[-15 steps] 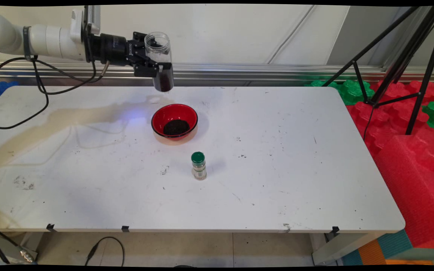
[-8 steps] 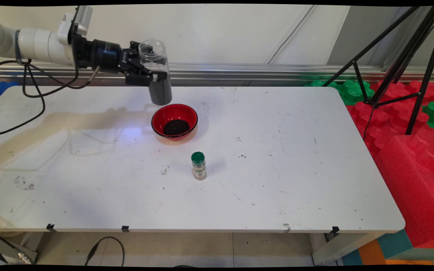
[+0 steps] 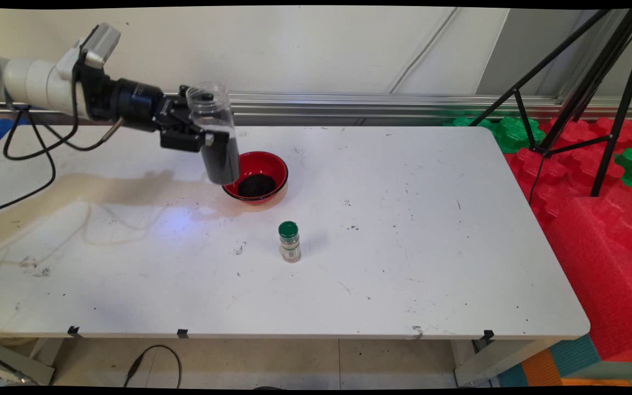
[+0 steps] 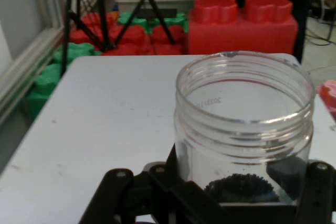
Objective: Place the picked object on the table
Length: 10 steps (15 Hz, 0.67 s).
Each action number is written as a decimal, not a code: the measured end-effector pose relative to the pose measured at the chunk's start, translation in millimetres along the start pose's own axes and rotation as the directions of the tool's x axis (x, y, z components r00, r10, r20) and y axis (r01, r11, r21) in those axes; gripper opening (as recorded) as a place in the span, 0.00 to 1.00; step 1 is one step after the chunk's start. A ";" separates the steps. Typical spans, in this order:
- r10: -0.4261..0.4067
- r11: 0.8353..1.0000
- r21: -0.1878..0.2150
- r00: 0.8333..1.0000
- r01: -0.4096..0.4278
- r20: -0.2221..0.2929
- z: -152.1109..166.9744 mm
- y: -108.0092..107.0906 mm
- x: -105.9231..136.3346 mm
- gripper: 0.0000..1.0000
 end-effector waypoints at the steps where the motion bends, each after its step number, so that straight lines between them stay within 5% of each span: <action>1: -0.008 1.000 -0.015 1.000 0.008 0.001 -1.1 5.8 -3.5 0.00; 10: -0.039 0.995 -0.089 0.999 0.040 0.015 -0.7 40.0 -35.1 0.00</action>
